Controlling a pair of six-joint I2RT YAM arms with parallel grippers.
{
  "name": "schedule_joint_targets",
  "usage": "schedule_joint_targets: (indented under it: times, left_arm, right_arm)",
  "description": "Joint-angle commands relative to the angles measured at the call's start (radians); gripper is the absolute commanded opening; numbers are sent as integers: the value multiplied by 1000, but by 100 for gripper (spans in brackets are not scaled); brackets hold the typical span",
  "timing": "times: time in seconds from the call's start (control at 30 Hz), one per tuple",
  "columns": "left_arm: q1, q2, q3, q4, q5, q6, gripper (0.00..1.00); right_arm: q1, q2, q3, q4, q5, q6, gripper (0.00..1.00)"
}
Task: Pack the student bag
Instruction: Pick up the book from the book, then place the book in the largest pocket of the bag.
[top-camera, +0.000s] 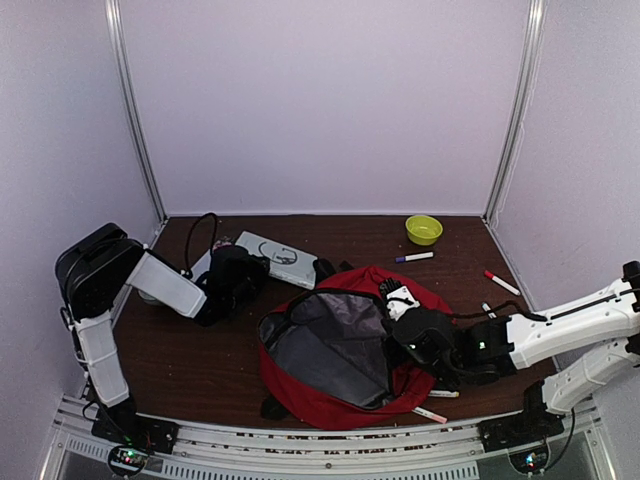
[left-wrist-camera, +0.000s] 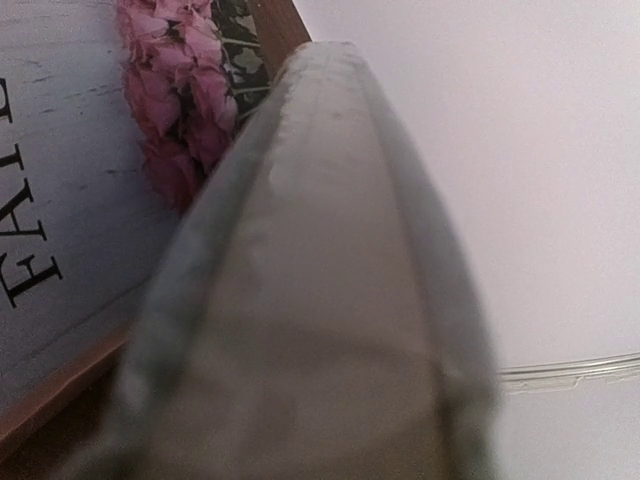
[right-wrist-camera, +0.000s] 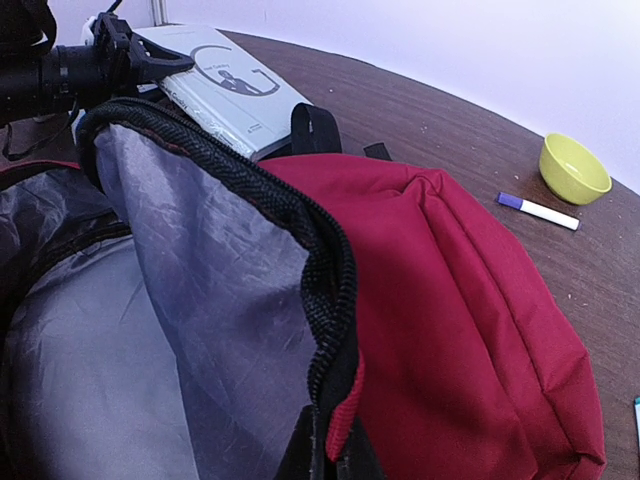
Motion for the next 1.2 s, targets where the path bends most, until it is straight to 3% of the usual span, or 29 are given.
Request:
schedule_joint_targets:
  times: [0.0,0.27,0.5,0.8,1.17]
  left_arm:
    - [1,-75,33,59,7,76,0]
    - [1,-176,40,27,16,141,0]
    - [1,-357,-22,-6,13,269,0]
    - [-6,-655,-102,-178,100,584,0]
    - [-59,-905,-198,-294,335,1002,0]
  right_arm:
    - [-7,-32,-16,2,10,-5,0]
    - [-8,-49,-16,-9,22,-5,0]
    - [-9,-65,-16,-20,18,1,0]
    - [-8,-74,10,-42,22,-7,0]
    - [-21,-92,29,-27,-29,-55,0]
